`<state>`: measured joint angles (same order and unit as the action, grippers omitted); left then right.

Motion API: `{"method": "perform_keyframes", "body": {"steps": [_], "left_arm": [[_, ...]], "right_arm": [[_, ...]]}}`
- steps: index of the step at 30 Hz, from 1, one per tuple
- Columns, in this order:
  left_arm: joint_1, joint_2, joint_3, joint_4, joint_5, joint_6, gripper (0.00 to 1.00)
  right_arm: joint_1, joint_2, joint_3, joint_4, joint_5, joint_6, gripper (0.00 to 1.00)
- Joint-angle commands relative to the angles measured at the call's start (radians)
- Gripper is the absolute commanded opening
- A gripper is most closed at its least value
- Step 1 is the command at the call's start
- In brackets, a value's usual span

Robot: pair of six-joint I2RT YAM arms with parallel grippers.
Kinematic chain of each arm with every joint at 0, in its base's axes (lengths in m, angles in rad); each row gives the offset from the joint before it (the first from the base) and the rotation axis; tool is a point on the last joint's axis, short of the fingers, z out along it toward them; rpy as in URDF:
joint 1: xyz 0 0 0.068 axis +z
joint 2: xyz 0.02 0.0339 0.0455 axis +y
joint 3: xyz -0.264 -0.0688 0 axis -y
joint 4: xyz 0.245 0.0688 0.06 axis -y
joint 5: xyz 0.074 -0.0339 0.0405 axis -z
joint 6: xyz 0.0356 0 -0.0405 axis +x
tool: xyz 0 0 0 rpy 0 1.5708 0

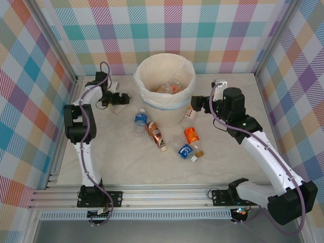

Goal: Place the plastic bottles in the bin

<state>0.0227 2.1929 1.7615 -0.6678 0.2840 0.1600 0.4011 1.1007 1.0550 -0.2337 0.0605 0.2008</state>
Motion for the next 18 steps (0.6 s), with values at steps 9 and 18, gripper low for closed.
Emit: {"method": "perform_keyframes", "body": {"steps": [9,18], "left_arm": [[-0.085,0.033,0.048,-0.034,-0.25,0.083,0.92],[-0.092,-0.038,0.004,0.005,-0.257,0.009,0.65]], "right_arm": [[0.007,0.022,0.039,0.002,-0.015,0.023,1.0],[0.007,-0.008,0.025,-0.01,0.004,0.021,1.0]]}}
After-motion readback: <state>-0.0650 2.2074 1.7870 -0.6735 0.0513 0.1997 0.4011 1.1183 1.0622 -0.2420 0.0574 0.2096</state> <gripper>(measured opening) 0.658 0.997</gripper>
